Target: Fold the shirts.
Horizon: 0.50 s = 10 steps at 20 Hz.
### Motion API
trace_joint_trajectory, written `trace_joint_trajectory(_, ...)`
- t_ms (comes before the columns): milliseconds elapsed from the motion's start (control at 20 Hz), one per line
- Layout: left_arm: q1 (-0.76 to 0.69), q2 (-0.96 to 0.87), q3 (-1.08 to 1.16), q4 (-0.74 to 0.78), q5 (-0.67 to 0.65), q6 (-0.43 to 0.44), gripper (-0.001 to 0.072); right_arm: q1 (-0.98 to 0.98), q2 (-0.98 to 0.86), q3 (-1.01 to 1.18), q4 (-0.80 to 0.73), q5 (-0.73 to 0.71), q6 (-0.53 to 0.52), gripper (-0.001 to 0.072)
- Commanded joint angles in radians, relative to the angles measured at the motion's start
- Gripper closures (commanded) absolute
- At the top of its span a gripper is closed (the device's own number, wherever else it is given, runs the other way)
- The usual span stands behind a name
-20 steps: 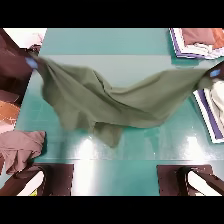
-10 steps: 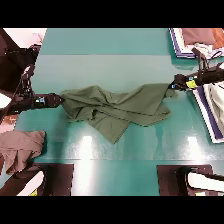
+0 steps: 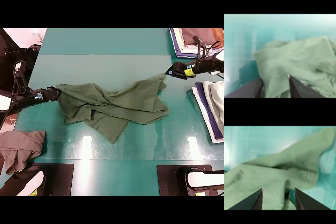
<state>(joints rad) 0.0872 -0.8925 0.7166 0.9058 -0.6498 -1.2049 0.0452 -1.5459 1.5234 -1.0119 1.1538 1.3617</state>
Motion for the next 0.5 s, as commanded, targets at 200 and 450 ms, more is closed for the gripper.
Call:
trace_joint_trajectory(200, 0.097, -0.001, 0.095, 0.09, -0.109, 0.001, 0.031, -0.061, 0.074, 0.044, -0.002, 0.241, -0.042, 0.0259)
trace_joint_trajectory(450, 0.191, -0.001, 0.032, 0.055, -0.41, 0.065, 0.0308, -0.082, 0.18, -0.079, -0.002, 0.325, -0.067, 0.0259)
